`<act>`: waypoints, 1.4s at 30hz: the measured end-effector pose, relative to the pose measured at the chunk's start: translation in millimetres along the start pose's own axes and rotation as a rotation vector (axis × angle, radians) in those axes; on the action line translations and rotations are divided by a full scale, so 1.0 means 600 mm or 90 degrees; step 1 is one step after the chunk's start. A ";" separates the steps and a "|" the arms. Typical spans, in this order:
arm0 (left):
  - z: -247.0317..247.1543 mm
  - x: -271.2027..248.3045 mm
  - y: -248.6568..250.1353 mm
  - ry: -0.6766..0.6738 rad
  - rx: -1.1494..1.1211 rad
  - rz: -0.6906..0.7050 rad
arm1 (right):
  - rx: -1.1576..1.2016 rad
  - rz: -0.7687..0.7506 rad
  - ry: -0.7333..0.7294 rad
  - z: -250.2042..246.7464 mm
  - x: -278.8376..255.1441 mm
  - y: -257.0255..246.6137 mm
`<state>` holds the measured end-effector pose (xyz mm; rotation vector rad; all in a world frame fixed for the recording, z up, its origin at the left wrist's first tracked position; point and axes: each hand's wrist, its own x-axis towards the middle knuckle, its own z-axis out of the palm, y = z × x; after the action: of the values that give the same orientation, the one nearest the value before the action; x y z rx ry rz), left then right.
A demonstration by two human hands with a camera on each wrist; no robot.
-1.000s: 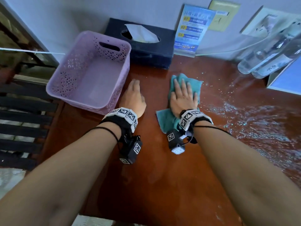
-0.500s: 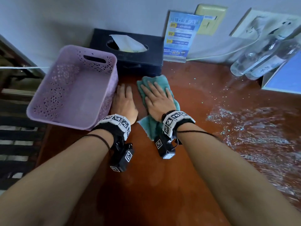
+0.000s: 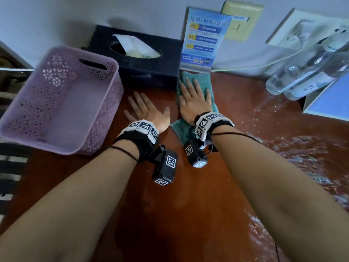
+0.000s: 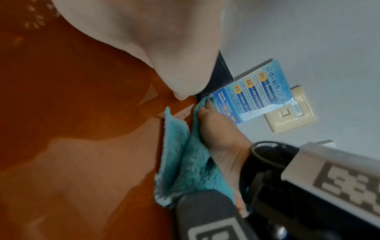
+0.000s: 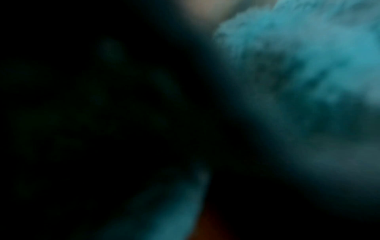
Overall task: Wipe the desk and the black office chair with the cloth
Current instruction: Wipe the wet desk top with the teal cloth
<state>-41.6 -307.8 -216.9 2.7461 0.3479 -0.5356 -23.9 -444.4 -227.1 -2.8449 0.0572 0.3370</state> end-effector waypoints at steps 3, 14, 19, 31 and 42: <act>0.004 -0.004 0.002 0.014 0.015 -0.009 | 0.026 0.000 -0.001 -0.007 0.020 0.006; 0.007 -0.042 0.104 -0.070 -0.350 0.287 | 0.114 0.395 0.095 -0.040 0.005 0.127; 0.006 -0.014 0.097 0.001 -0.382 0.327 | 0.008 0.007 -0.020 -0.041 0.019 0.127; 0.018 0.016 0.093 -0.024 -0.080 0.375 | 0.093 0.332 0.034 -0.067 0.012 0.194; 0.024 0.015 0.095 -0.054 -0.112 0.360 | 0.022 -0.167 -0.143 -0.058 0.014 0.082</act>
<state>-21.3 -363.5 -218.2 2.4792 -0.3777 -0.4372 -11.4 -501.5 -209.7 -2.7165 -0.3466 0.5854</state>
